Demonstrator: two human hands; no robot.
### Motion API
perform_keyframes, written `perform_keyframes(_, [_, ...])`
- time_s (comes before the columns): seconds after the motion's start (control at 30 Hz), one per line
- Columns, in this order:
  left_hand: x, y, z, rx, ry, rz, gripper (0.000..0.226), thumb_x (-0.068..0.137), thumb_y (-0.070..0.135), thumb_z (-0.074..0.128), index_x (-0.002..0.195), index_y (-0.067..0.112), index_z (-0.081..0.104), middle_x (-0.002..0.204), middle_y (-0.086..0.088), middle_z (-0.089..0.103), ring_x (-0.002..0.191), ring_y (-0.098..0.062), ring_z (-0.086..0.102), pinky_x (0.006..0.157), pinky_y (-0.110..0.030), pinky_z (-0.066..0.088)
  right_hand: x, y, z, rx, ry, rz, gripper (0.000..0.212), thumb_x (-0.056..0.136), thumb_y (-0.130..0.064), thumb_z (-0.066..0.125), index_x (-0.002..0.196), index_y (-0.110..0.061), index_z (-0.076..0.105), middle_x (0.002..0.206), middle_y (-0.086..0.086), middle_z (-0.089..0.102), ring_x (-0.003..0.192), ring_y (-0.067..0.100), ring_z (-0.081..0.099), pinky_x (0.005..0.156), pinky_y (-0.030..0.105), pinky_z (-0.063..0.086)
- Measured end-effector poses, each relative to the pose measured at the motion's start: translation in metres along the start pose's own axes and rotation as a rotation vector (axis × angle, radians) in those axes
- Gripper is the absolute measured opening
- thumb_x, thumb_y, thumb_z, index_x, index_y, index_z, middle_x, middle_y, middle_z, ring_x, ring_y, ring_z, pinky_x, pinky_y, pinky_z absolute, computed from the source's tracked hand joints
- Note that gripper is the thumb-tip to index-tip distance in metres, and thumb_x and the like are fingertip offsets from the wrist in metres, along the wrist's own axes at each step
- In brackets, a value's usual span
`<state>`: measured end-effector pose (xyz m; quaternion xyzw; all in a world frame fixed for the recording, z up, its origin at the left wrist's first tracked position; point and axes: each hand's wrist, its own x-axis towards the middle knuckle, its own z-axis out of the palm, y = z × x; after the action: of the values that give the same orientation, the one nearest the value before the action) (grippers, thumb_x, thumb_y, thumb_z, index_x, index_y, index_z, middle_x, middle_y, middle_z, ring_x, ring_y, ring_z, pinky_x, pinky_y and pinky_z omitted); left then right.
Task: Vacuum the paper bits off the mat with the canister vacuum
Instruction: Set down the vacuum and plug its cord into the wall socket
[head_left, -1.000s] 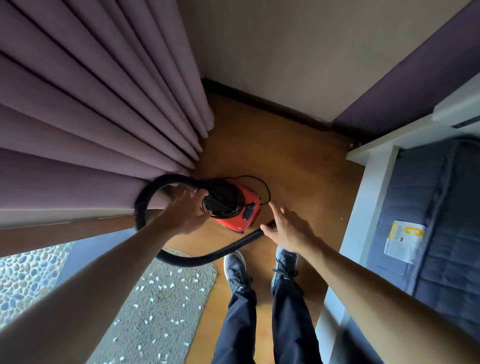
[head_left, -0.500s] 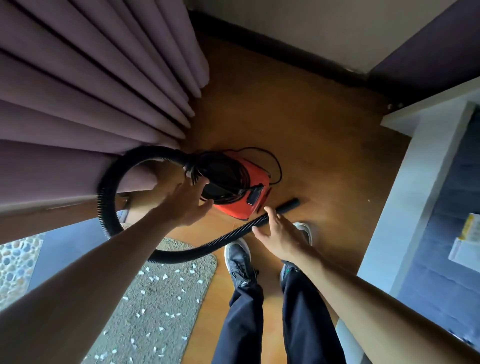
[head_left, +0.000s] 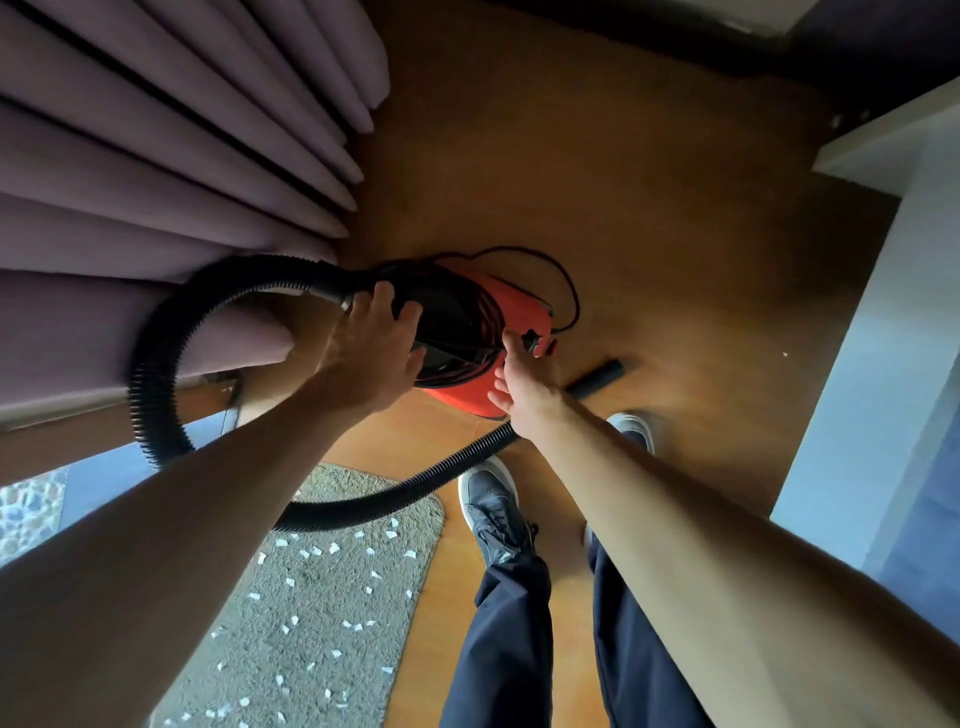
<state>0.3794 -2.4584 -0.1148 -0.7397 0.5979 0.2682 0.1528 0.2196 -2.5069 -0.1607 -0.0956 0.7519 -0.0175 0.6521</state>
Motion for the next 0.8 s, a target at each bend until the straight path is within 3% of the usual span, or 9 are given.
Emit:
perform_keyframes(0.1, [0.000,-0.006,0.001,0.035,0.043,0.042,0.039,0.088,0.024,0.065,0.123,0.008,0.056,0.121,-0.020,0.048,0.106,-0.039,0.051,0.081,-0.048,0.050,0.007,-0.004,0.007,0.083,-0.010,0.024,0.048,0.092,-0.041,0.063,0.125,-0.007,0.057,0.106,0.005,0.061,0.079,0.015,0.059,0.058,0.024,0.049])
perform_keyframes(0.2, [0.001,-0.012,0.001,0.043,0.061,0.078,0.038,0.088,0.022,0.065,0.123,0.011,0.057,0.119,-0.016,0.049,0.104,-0.037,0.053,0.078,-0.047,0.051,0.008,-0.010,0.010,0.187,0.063,0.035,0.032,0.091,-0.035,0.065,0.108,-0.009,0.060,0.081,0.001,0.060,0.057,0.012,0.052,0.052,0.024,0.046])
perform_keyframes(0.3, [0.003,-0.015,-0.001,0.037,0.090,0.094,0.033,0.088,0.020,0.066,0.120,0.013,0.060,0.115,-0.014,0.052,0.101,-0.035,0.055,0.071,-0.046,0.052,0.003,-0.020,0.010,0.193,0.023,-0.053,0.020,0.096,-0.030,0.057,0.105,-0.011,0.057,0.074,-0.001,0.057,0.058,0.011,0.054,0.061,0.026,0.049])
perform_keyframes(0.43, [0.008,-0.012,-0.008,0.022,0.097,0.071,0.026,0.094,0.022,0.061,0.118,0.013,0.064,0.112,-0.014,0.056,0.101,-0.035,0.055,0.073,-0.045,0.051,-0.022,-0.052,0.008,0.339,-0.032,-0.146,0.014,0.099,-0.023,0.054,0.094,-0.009,0.058,0.064,0.004,0.061,0.057,0.013,0.058,0.062,0.024,0.053])
perform_keyframes(0.5, [0.010,-0.009,-0.011,0.019,0.107,0.058,0.024,0.097,0.022,0.056,0.117,0.012,0.063,0.109,-0.015,0.058,0.099,-0.035,0.057,0.071,-0.045,0.050,-0.036,-0.071,0.008,0.346,-0.097,-0.200,0.015,0.100,-0.021,0.052,0.104,-0.009,0.060,0.058,0.002,0.064,0.051,0.011,0.060,0.061,0.022,0.052])
perform_keyframes(0.57, [0.011,-0.006,-0.017,-0.032,0.143,0.041,0.019,0.099,0.019,0.053,0.111,0.009,0.063,0.100,-0.017,0.060,0.093,-0.037,0.060,0.067,-0.045,0.050,-0.048,-0.088,0.009,0.309,-0.134,-0.274,0.022,0.100,-0.023,0.053,0.111,-0.006,0.061,0.061,0.001,0.066,0.047,0.007,0.061,0.056,0.019,0.051])
perform_keyframes(0.67, [0.012,0.000,-0.028,-0.124,0.197,0.029,0.016,0.100,0.017,0.050,0.103,0.007,0.062,0.093,-0.018,0.063,0.087,-0.041,0.064,0.063,-0.045,0.048,-0.066,-0.109,0.008,0.298,-0.142,-0.395,0.022,0.097,-0.025,0.059,0.100,-0.004,0.062,0.073,0.006,0.067,0.050,0.007,0.061,0.044,0.016,0.048])
perform_keyframes(0.8, [0.011,0.012,-0.053,-0.242,0.274,0.048,0.014,0.098,0.016,0.054,0.089,0.007,0.060,0.080,-0.019,0.065,0.076,-0.042,0.063,0.060,-0.045,0.045,-0.089,-0.130,-0.004,0.226,-0.142,-0.538,0.023,0.098,-0.031,0.057,0.089,-0.010,0.062,0.077,0.006,0.070,0.053,0.007,0.062,0.050,0.016,0.048])
